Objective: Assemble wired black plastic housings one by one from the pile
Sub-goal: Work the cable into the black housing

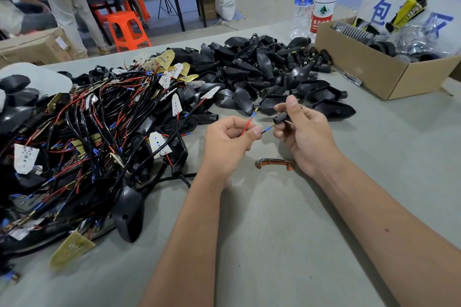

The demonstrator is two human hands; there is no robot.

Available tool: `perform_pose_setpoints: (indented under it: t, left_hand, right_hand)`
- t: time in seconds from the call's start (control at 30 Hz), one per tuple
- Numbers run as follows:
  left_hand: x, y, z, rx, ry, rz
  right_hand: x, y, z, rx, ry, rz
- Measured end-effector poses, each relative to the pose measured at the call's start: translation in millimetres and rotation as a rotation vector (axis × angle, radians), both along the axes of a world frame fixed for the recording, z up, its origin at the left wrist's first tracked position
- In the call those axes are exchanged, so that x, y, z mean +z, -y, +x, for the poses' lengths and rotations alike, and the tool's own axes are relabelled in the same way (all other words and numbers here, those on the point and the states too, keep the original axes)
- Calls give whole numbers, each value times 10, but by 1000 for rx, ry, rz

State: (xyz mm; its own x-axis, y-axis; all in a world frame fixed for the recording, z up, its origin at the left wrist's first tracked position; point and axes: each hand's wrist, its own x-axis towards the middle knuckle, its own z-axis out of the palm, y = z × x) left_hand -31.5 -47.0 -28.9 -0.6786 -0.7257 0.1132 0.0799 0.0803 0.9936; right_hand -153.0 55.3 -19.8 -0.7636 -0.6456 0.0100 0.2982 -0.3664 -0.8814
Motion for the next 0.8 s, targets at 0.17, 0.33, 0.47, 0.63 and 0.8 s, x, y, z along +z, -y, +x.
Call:
perform_pose_setpoints:
  t: [0.17,0.33,0.47,0.63,0.8]
  left_hand:
    - [-18,4,-19,25,3,-1]
    - [-34,8,-28,66,21,23]
    - [-25,2,-33,87,31,30]
    - [-13,-35,-39,121,24,0]
    - [85,-24,-2,4,59,45]
  right_hand:
    - [-8,-4,3,19,-33,2]
    - [-31,-5,-13,43,-61,26]
    - [-64,3,-7,4,-213,112]
    - [-83,-1,3,-2,-293,139]
    - [-95,7,-12,-63,-265,144]
